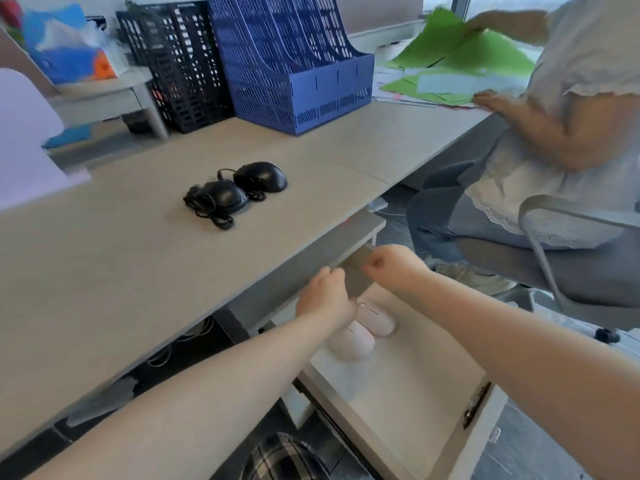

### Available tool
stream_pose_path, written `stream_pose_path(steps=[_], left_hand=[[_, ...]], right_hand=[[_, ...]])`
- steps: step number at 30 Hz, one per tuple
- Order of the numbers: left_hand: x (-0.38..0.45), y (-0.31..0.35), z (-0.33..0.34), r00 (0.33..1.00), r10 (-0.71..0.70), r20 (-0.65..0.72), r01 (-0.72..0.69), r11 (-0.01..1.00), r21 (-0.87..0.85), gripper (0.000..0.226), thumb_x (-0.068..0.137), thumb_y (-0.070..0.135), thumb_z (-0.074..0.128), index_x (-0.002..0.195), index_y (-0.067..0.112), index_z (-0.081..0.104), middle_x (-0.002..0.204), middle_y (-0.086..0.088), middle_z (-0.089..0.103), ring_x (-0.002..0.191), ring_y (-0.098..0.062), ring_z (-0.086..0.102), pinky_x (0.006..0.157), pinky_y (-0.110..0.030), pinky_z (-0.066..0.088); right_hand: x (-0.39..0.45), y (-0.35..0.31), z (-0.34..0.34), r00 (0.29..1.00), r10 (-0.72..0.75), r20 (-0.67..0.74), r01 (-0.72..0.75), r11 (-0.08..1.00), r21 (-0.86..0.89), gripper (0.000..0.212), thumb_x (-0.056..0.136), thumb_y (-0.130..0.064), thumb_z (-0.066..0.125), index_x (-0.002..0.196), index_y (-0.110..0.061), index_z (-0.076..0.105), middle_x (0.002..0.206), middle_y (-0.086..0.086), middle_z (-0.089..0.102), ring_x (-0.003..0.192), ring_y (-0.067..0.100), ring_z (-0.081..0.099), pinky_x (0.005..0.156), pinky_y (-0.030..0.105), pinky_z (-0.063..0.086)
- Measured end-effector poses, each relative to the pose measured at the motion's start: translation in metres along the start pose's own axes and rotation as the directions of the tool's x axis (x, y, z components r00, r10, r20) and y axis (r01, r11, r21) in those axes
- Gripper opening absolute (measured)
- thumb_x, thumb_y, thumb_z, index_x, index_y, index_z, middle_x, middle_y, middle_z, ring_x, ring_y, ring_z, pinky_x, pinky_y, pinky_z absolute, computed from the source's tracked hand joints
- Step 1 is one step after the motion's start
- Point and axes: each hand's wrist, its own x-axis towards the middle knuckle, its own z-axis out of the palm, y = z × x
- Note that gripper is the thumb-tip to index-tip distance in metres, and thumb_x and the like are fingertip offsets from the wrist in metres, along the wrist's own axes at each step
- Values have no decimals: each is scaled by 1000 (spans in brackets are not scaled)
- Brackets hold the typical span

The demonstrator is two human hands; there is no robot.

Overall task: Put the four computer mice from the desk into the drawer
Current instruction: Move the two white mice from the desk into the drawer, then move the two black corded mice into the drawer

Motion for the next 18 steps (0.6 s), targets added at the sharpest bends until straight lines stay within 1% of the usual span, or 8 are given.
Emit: stream_pose_path(steps=[1, 3, 5, 8, 11, 14, 16, 18], left_hand=[[-1, 3, -15, 999, 17, -30, -18, 1000, -7, 28, 86, 26, 53, 105, 6, 54, 116, -13, 55, 111, -35, 52, 86, -41, 44], [-1, 6, -45, 991, 45, -125, -50, 998, -36, 23, 86, 22, 50, 100, 7, 60, 106, -13, 64, 102, -35, 58, 82, -41, 48], [-1, 5, -72, 971, 25, -237, -47, 995, -86, 21, 87, 21, 50, 98, 9, 63, 100, -12, 68, 96, -35, 61, 78, -39, 50], [5, -5, -106, 931, -27, -364, -23, 991, -131, 21, 87, 24, 51, 99, 11, 62, 105, -10, 65, 96, -31, 59, 78, -39, 49], [17, -26, -132, 890, -77, -449, 32, 994, -107, 31, 87, 31, 53, 111, 14, 59, 120, -10, 56, 111, -31, 49, 87, -43, 47], [37, -56, -147, 867, -160, -473, 142, 987, -75, 49, 81, 44, 60, 121, 18, 52, 130, -10, 47, 121, -35, 40, 96, -44, 41], [50, -77, -152, 869, -229, -440, 220, 973, -73, 65, 73, 58, 63, 125, 21, 47, 132, -11, 43, 123, -36, 39, 99, -43, 39], [61, -95, -155, 877, -289, -385, 287, 956, -64, 80, 65, 70, 62, 127, 23, 44, 132, -12, 43, 123, -36, 41, 100, -42, 38]], right_hand=[[-1, -8, -10, 999, -5, -40, 6, 1000, 29, 25, 85, -33, 52, 77, -12, 65, 78, -2, 61, 76, 20, 56, 65, 30, 46], [-4, -25, -30, 993, -48, -109, 54, 998, 46, 28, 88, -34, 53, 84, -12, 70, 88, 2, 69, 84, 24, 62, 70, 33, 50], [-5, -44, -47, 980, -93, -176, 105, 993, 62, 31, 90, -36, 53, 89, -11, 71, 94, 5, 72, 89, 25, 64, 75, 36, 53], [-1, -73, -63, 966, -132, -220, 160, 981, 112, 33, 90, -41, 55, 101, -14, 70, 99, 4, 71, 95, 24, 64, 82, 34, 54], [9, -101, -70, 959, -168, -229, 197, 974, 115, 38, 91, -43, 55, 116, -16, 64, 104, 3, 67, 103, 24, 61, 83, 32, 48], [28, -128, -67, 954, -208, -218, 234, 967, 98, 44, 92, -42, 54, 127, -16, 57, 113, 5, 66, 109, 25, 60, 86, 32, 48], [42, -145, -62, 951, -238, -199, 259, 962, 86, 48, 91, -42, 54, 132, -16, 53, 122, 7, 64, 114, 26, 58, 88, 32, 47], [57, -162, -56, 950, -256, -177, 275, 957, 91, 48, 91, -38, 57, 133, -16, 51, 126, 7, 62, 115, 27, 57, 88, 34, 46]])
